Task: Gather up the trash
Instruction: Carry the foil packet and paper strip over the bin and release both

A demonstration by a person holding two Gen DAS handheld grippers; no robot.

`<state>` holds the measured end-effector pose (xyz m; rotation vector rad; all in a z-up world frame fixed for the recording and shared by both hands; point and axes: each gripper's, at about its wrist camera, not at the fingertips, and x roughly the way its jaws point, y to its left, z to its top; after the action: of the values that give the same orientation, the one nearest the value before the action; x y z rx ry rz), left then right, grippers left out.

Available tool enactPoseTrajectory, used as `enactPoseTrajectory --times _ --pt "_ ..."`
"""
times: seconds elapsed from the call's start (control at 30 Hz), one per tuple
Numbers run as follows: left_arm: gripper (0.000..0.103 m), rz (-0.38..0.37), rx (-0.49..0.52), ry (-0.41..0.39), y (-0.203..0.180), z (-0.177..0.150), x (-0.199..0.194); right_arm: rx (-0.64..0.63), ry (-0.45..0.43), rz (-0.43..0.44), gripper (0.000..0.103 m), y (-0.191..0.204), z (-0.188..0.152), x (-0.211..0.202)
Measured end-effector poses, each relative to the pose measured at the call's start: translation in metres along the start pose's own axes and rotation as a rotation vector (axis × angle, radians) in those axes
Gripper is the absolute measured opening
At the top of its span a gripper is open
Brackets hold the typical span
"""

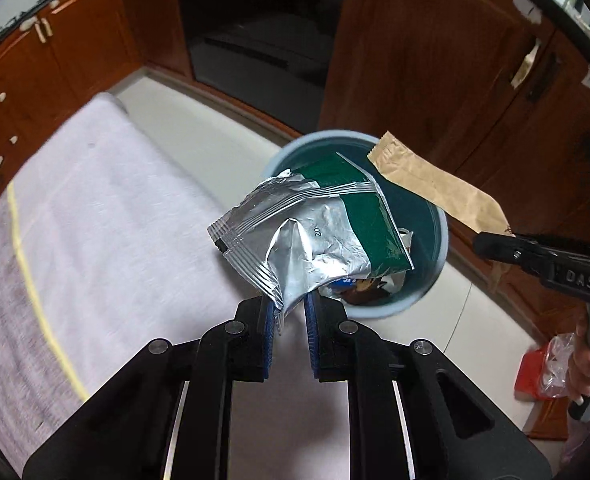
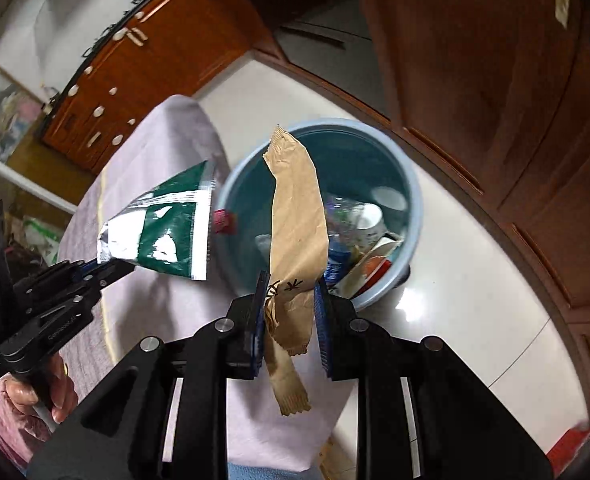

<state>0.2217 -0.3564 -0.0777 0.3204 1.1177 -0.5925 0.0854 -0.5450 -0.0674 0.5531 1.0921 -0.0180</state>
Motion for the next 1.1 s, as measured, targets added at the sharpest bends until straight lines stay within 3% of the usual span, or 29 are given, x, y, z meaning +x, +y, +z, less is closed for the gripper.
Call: enactPoseTrajectory --times 0.1,0.23,0.33,0.6,0.67,0.73,0.77,0.8,0.87,0.9,1.1 --pt "0.017 -0.014 0.015 0.026 -0.009 0.009 0.021 0.016 0.014 -0.012 0.02 -0.009 0.006 0.009" --pt "0.029 -0.02 0.03 0.037 -0.018 0.013 0.035 0.033 0.028 -0.018 0.02 -0.019 0.009 0.016" --pt "0.059 -0.005 0.037 0.036 -0.02 0.013 0.04 0.036 0.036 -0.021 0.021 -0.022 0.013 0.02" --pt "0.063 -0.001 0.011 0.052 -0.009 0.008 0.041 0.027 0.065 -0.022 0.022 -0.018 0.022 0.037" --pt "0.069 -0.012 -0.001 0.052 -0.004 0.005 0.037 0.026 0.07 -0.013 0.024 -0.015 0.023 0.042" --pt "0.077 -0.011 -0.013 0.049 -0.001 0.007 0.032 0.034 0.074 0.004 0.048 -0.012 0.025 0.045" --pt "0.08 -0.014 -0.019 0.041 0.0 0.008 0.029 0.041 0.068 0.003 0.077 -0.011 0.027 0.046" --pt "0.082 -0.014 -0.023 0.035 -0.001 0.01 0.028 0.047 0.05 0.0 0.082 -0.01 0.028 0.044" --pt "0.095 -0.014 -0.035 0.021 0.003 0.01 0.022 0.049 0.049 0.006 0.082 -0.007 0.029 0.043" --pt "0.097 -0.016 -0.044 0.004 0.005 0.008 0.017 0.054 0.052 0.002 0.084 -0.007 0.03 0.043" --pt "0.099 -0.024 -0.062 -0.018 0.01 0.0 -0.004 0.085 0.038 -0.046 0.089 -0.009 0.027 0.034"
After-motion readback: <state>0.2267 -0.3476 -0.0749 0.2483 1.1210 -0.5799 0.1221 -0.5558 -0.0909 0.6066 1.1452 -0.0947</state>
